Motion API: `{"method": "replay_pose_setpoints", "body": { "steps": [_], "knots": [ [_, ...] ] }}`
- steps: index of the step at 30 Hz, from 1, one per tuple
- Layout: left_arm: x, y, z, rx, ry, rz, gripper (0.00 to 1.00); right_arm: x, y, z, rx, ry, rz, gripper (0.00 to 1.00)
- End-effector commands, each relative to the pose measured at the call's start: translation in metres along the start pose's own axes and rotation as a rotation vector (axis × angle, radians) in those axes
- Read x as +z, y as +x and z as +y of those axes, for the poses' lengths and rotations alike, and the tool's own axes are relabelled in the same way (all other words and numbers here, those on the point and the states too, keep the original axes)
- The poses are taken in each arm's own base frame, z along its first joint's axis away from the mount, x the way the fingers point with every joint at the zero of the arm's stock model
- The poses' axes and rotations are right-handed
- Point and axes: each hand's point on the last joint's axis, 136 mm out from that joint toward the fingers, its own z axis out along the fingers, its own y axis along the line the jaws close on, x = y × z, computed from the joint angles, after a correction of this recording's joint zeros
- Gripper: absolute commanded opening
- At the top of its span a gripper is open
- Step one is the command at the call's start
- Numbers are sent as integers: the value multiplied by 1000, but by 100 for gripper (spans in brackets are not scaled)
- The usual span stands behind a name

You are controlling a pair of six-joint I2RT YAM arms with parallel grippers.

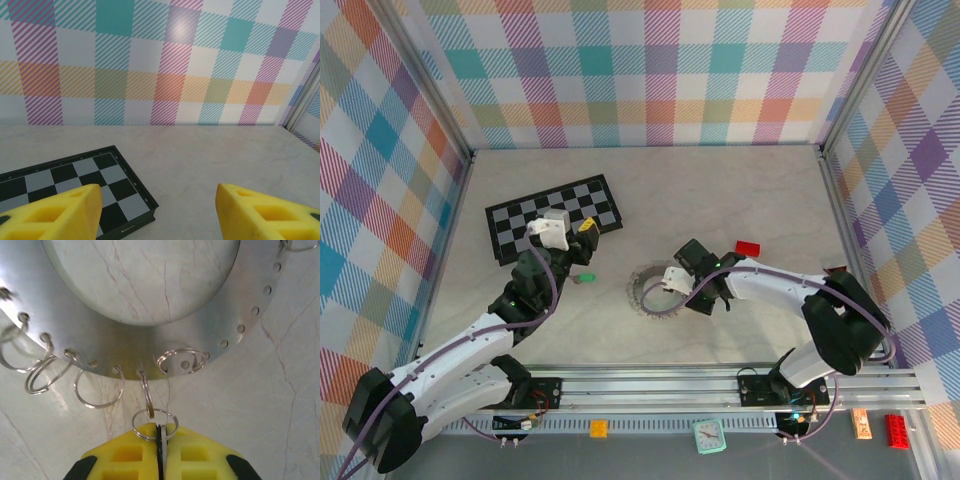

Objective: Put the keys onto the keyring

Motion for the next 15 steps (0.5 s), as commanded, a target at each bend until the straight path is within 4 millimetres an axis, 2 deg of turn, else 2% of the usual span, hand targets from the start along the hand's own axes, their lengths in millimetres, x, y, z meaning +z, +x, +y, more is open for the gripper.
{"method": "replay_pose_setpoints", "body": {
  "steps": [1, 7, 10, 13, 15],
  "knots": [
    [0, -4, 5, -25, -19, -30, 61, 4, 19, -1, -30, 11, 90, 5],
    [1, -1, 5, -21, -18, -18, 62, 0, 24, -9, -18, 60, 116, 23],
    [1, 0, 2, -23, 2, -24, 67, -7, 19, -15, -6, 91, 84, 33],
    [1, 2, 0, -32, 21, -31, 70, -25, 3, -20, 34, 110, -17, 40],
    [1, 3, -1, -34, 27, -28, 71, -43, -14, -25, 83, 133, -137, 43]
  ]
}}
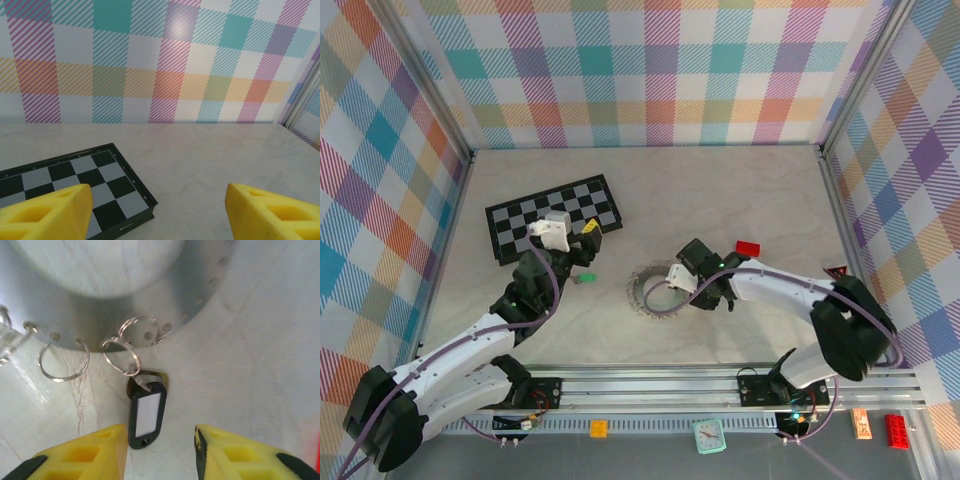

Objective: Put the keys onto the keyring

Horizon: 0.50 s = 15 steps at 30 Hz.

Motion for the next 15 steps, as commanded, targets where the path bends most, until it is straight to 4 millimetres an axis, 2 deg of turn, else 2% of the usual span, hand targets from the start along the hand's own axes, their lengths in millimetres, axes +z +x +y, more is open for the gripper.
{"method": "replay_pose_setpoints", "body": {
  "steps": [1, 5, 8, 10, 13, 15],
  "knots": [
    [1, -5, -1, -35, 18, -34, 71, -32, -27, -15, 107, 39, -191, 44],
    [3, -1, 0, -58, 11, -29, 73, -67, -56, -37, 340, 73, -452, 46],
    [7, 5, -1, -69, 13, -13, 73, -76, -66, -45, 564, 50, -574, 46],
    [9, 9, -1, -82, 9, 5, 73, -72, -65, -47, 721, 19, -571, 47],
    [12, 13, -3, -96, 15, 25, 73, -57, -58, -45, 913, -41, -472, 47],
    [14, 17, -5, -106, 18, 37, 73, -48, -62, -35, 948, -118, -407, 47]
  ]
}}
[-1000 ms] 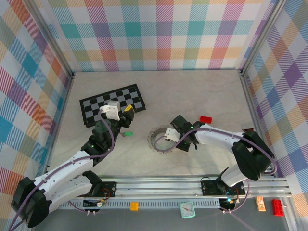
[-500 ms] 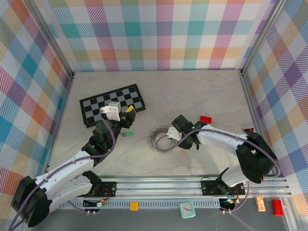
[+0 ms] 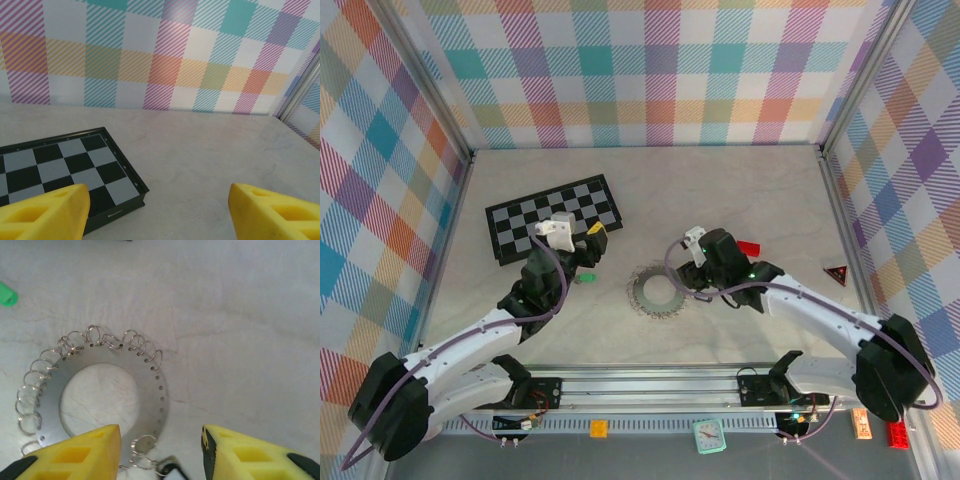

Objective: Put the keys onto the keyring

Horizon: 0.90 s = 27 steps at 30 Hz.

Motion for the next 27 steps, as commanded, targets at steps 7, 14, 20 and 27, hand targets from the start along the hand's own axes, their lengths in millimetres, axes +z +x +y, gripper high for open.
{"method": "replay_pose_setpoints", "body": {
  "steps": [7, 14, 20, 27],
  "knots": [
    [12, 7, -8, -83, 33, 37, 73, 22, 20, 49, 465, -217, 259, 41],
    [17, 16, -10, -108, 38, 59, 72, 17, 52, 64, 587, -95, 386, 35],
    [20, 21, -10, -112, 38, 70, 72, 10, 70, 84, 649, 5, 458, 37],
    [20, 24, -9, -119, 38, 72, 72, 17, 82, 96, 669, 105, 517, 35]
  ]
}}
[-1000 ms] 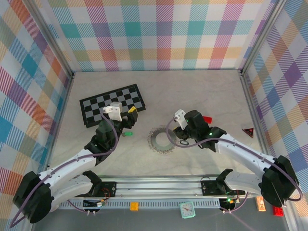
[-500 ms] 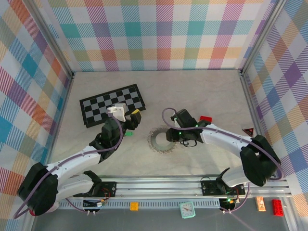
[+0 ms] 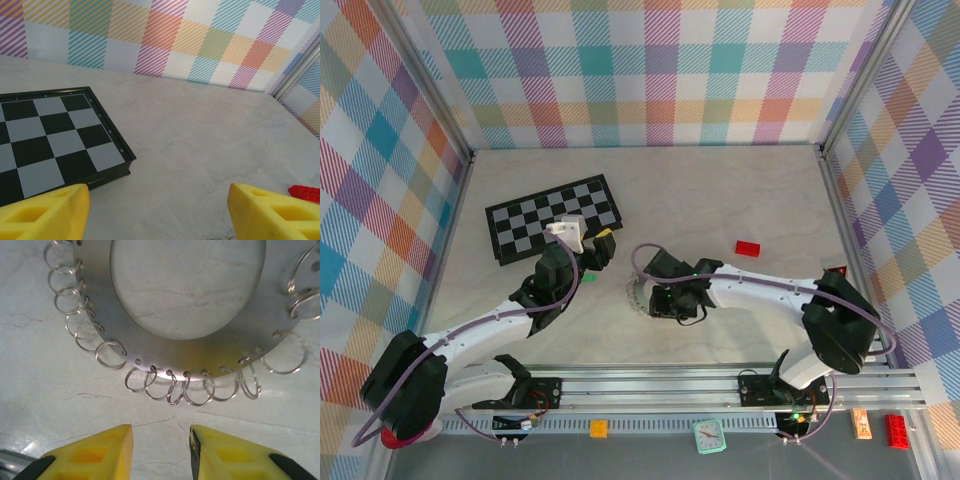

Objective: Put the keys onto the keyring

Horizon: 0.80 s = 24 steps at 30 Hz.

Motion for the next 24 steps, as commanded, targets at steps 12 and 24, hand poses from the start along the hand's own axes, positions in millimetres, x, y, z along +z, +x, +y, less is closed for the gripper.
{"method": "replay_pose_setpoints", "body": {
  "steps": [12, 24],
  "knots": [
    [0, -18, -7, -27, 30, -54, 72, 16, -1, -5, 75, 120, 13, 27],
    [-4, -23, -7, -21, 28, -65, 72, 30, -3, -7, 71, 163, 22, 22]
  ]
}}
